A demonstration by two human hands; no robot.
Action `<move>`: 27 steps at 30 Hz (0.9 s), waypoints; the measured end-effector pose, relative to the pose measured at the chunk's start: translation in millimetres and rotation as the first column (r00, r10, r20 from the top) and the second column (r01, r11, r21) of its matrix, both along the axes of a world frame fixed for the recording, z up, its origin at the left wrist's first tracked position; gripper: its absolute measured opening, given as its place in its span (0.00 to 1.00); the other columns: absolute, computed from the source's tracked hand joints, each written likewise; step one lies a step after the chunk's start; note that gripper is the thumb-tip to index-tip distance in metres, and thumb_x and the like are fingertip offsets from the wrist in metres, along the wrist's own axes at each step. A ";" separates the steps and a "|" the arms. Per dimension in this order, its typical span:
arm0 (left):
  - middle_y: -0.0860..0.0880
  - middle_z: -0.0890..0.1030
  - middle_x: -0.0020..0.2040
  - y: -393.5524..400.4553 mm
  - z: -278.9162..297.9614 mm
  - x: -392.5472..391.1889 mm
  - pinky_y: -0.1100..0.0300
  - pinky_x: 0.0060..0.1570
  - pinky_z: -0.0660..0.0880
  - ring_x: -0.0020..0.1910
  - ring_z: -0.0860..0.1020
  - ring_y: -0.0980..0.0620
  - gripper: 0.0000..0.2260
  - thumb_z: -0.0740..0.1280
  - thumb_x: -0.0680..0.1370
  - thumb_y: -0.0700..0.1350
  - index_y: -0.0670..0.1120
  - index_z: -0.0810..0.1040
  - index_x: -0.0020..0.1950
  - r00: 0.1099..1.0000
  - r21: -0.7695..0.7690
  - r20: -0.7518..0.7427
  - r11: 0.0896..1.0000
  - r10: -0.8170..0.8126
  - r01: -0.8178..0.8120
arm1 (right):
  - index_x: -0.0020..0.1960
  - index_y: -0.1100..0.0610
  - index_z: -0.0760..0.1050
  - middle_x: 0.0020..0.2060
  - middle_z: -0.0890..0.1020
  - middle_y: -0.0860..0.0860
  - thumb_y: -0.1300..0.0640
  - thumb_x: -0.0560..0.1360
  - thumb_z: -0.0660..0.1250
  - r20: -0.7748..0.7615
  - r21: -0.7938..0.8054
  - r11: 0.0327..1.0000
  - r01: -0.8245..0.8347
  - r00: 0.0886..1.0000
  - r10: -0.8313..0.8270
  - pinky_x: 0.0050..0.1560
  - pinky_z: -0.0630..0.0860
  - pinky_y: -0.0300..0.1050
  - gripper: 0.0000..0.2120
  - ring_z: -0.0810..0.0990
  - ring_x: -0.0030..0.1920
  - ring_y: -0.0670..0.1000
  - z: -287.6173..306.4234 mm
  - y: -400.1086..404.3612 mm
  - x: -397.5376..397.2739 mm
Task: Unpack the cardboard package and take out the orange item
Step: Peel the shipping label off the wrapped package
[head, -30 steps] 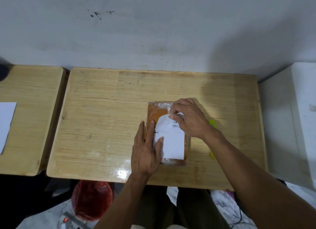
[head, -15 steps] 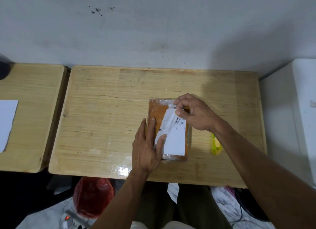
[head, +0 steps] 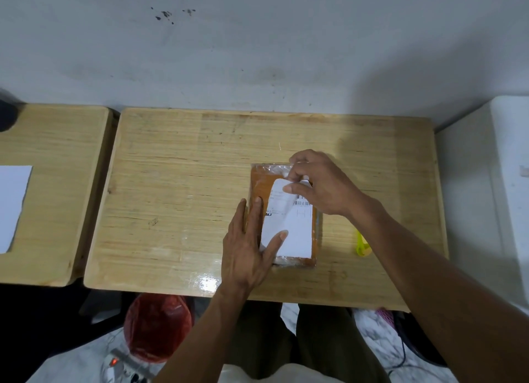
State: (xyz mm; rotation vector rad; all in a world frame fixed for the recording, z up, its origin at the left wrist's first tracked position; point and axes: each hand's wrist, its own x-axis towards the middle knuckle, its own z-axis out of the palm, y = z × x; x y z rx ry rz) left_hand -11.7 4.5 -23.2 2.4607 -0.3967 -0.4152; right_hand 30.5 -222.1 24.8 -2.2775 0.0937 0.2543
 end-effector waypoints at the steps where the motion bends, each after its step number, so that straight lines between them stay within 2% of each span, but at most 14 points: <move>1: 0.48 0.56 0.82 0.7 -0.5 -0.3 0.43 0.71 0.68 0.81 0.53 0.50 0.37 0.60 0.78 0.69 0.56 0.52 0.82 1.000 0.001 -0.005 1.000 -0.001 0.001 | 0.45 0.55 0.79 0.62 0.74 0.46 0.53 0.74 0.72 -0.011 -0.006 1.000 0.008 1.000 -0.008 0.56 0.65 0.42 0.06 0.69 0.59 0.43 0.0 -1.0 -1.3; 3: 0.47 0.57 0.82 1.1 -2.0 0.0 0.41 0.70 0.69 0.81 0.55 0.49 0.38 0.60 0.77 0.69 0.56 0.52 0.82 1.000 0.002 -0.003 1.000 -0.001 0.001 | 0.45 0.57 0.79 0.66 0.73 0.48 0.54 0.75 0.72 -0.042 0.020 1.000 0.017 0.999 -0.016 0.56 0.65 0.42 0.06 0.70 0.61 0.45 -0.5 -3.2 -2.4; 6: 0.45 0.60 0.81 0.8 -4.3 0.5 0.40 0.69 0.71 0.80 0.59 0.48 0.38 0.61 0.77 0.69 0.54 0.54 0.82 0.999 0.005 0.035 1.000 -0.015 0.015 | 0.45 0.58 0.78 0.63 0.76 0.47 0.55 0.75 0.72 -0.051 0.048 0.999 0.018 0.999 -0.016 0.54 0.70 0.44 0.07 0.75 0.58 0.47 0.0 -6.8 -3.0; 11: 0.46 0.59 0.81 1.2 0.0 -1.2 0.40 0.69 0.69 0.79 0.59 0.49 0.41 0.60 0.75 0.73 0.54 0.54 0.82 0.999 0.045 0.050 0.999 -0.020 0.018 | 0.43 0.58 0.75 0.58 0.80 0.46 0.57 0.75 0.71 -0.041 0.057 0.998 0.005 0.999 -0.003 0.56 0.75 0.48 0.07 0.79 0.56 0.51 0.8 -12.3 -4.1; 16: 0.49 0.56 0.82 1.1 3.9 -2.5 0.40 0.71 0.66 0.80 0.59 0.49 0.47 0.58 0.70 0.78 0.56 0.51 0.82 0.999 0.100 0.034 0.994 -0.035 0.032 | 0.40 0.59 0.74 0.57 0.80 0.47 0.58 0.75 0.71 -0.032 0.058 0.998 -0.014 0.999 0.016 0.55 0.75 0.48 0.08 0.80 0.54 0.51 -1.7 -16.9 -4.5; 19: 0.49 0.55 0.82 2.8 5.2 -3.2 0.39 0.72 0.64 0.80 0.57 0.49 0.52 0.61 0.65 0.80 0.57 0.48 0.81 0.998 0.106 0.021 0.993 -0.052 0.050 | 0.42 0.63 0.75 0.55 0.81 0.50 0.58 0.74 0.72 0.004 0.047 0.999 0.016 1.000 -0.016 0.53 0.76 0.47 0.09 0.80 0.52 0.50 -5.1 -15.6 -5.7; 27: 0.48 0.53 0.82 2.3 5.6 -5.5 0.38 0.72 0.63 0.80 0.56 0.48 0.58 0.62 0.59 0.83 0.56 0.48 0.82 0.997 0.106 0.000 0.991 -0.077 0.077 | 0.40 0.63 0.71 0.55 0.80 0.52 0.58 0.76 0.70 0.006 -0.069 0.998 -0.016 1.000 0.016 0.50 0.73 0.46 0.11 0.80 0.51 0.53 -4.0 -15.0 -6.2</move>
